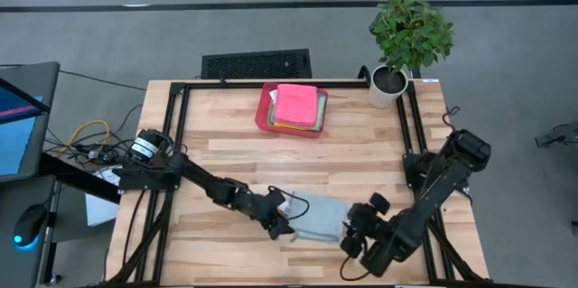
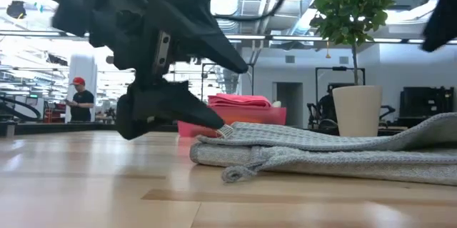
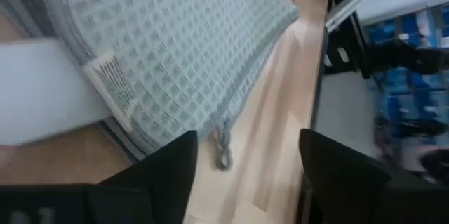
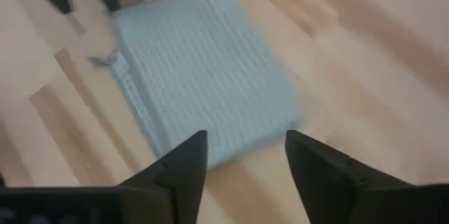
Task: Fold microfiber towels
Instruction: Stack the gray microfiber cloth on top of the pink microfiber cloth in the red bin
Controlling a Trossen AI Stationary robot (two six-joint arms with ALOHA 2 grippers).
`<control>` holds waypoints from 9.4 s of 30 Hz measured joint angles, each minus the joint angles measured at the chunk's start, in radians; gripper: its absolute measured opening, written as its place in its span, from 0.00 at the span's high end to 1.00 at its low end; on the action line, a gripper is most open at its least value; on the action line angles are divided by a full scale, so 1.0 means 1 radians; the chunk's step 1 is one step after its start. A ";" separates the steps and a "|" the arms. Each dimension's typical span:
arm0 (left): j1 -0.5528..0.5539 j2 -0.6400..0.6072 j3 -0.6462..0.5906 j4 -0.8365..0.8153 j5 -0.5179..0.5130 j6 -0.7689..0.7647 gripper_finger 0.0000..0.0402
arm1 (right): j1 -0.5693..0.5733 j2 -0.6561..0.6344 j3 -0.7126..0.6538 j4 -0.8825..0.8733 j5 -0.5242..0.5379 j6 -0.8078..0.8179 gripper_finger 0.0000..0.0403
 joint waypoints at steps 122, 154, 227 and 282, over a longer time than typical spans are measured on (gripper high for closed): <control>1.131 -0.519 -0.008 -0.296 0.268 0.401 1.00 | -1.208 -0.149 -0.048 1.049 -0.506 -1.137 0.94; 1.137 -0.328 -0.006 -0.171 0.404 0.358 0.98 | -1.291 -0.108 -0.155 0.676 -0.476 -1.078 0.94; 1.170 -0.329 0.033 -0.179 0.556 0.413 0.41 | -1.116 -0.154 -0.253 0.852 -0.238 -1.689 0.97; 1.029 0.036 0.126 -0.117 0.356 0.555 0.68 | -1.240 0.137 -0.273 1.166 -0.404 -1.484 0.68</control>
